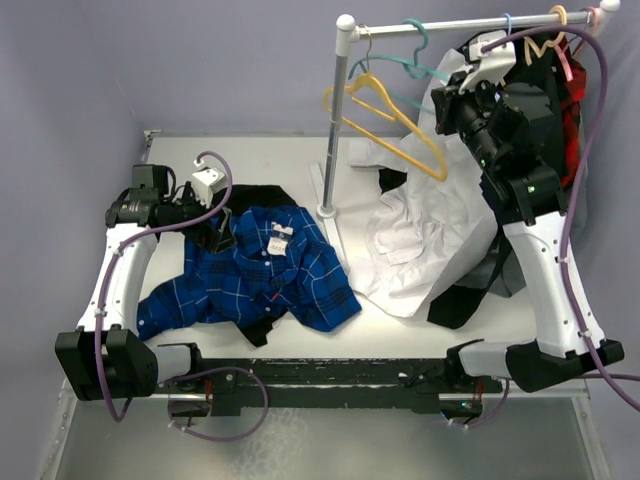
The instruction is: Place the shirt on the hanger
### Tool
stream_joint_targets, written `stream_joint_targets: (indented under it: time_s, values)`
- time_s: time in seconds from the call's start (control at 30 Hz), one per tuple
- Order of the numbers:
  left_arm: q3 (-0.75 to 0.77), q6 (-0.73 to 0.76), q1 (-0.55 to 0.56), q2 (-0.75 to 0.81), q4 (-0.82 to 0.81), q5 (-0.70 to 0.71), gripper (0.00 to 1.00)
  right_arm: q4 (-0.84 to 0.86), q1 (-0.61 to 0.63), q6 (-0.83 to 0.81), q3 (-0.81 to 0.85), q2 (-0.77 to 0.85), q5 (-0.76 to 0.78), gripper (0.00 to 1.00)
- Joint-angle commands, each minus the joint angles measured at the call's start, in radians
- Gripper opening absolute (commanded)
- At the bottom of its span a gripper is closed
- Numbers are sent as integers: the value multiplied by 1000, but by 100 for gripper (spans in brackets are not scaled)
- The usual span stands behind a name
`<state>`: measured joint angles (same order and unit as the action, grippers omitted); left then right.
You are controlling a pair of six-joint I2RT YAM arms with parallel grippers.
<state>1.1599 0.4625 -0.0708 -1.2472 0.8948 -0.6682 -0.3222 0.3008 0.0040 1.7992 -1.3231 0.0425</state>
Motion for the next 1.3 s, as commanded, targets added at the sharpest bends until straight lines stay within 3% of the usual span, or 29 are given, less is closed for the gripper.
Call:
stream_joint_targets:
  time_s: [0.0,0.2,0.23,0.27,0.3,0.37,0.67,0.9,1.27]
  values:
    - [-3,-15,3,0,-35,-13,100,22,0,-51,-29,20,30,0]
    - [-5,-14,3,4,-35,-11,100,70,0,-55,-71,6,60,0]
    - [-6,-13,3,4,-34,-11,100,94,1,-59,-83,12,70,13]
    - [-7,-11,3,4,-33,-11,100,118,0,-64,-94,17,79,35]
    - [-9,-9,3,3,-32,-11,100,145,0,-76,-97,20,67,51]
    - [-11,-6,3,2,-30,-9,100,152,0,-89,-68,5,38,58]
    - [-20,-4,3,-1,-34,-13,100,195,0,-94,29,-39,-104,63]
    - [-15,4,3,-13,-35,-18,100,76,-4,-123,201,-164,-110,72]
    - [-11,17,4,-50,-49,-23,100,104,-68,-76,207,-259,-126,72]
